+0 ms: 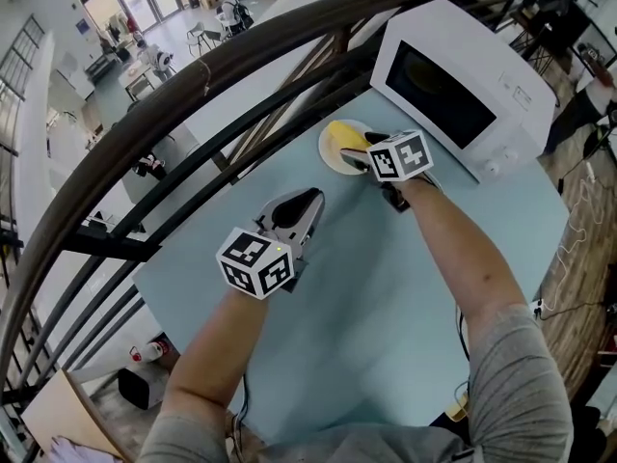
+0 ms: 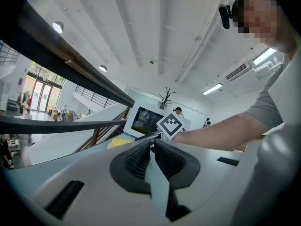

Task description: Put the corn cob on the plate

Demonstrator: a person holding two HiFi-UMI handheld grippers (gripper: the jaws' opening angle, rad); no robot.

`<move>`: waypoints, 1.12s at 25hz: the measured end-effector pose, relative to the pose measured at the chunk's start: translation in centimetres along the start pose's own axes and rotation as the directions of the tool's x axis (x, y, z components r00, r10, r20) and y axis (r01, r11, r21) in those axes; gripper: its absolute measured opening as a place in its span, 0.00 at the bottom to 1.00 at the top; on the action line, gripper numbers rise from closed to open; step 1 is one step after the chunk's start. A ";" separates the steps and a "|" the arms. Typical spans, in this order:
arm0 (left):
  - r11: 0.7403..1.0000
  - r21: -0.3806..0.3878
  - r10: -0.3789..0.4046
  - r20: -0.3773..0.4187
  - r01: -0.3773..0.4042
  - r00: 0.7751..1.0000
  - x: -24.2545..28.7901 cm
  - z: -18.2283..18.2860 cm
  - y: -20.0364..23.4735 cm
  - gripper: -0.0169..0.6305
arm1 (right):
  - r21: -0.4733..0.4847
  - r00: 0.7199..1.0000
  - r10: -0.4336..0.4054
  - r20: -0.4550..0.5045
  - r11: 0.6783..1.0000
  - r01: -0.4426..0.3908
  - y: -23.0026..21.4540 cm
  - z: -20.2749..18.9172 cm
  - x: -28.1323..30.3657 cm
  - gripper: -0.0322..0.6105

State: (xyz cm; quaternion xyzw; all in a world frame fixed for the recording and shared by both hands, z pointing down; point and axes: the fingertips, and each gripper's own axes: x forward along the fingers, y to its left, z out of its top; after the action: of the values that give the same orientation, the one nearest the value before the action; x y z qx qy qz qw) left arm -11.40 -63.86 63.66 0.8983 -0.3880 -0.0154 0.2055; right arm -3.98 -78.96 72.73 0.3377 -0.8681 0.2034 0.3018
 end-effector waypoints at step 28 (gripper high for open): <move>1.000 -0.009 0.026 0.053 -0.026 0.998 -18.8 5.6 -11.4 0.09 | 0.220 0.949 0.062 0.308 0.966 -0.134 17.4 -2.8 -26.6 0.42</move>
State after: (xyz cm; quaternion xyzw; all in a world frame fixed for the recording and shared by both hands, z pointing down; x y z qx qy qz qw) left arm -17.69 -45.65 51.71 0.8916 -0.4049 -0.0381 0.1990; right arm 0.40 -53.09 54.59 0.3545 -0.8887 0.2674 0.1138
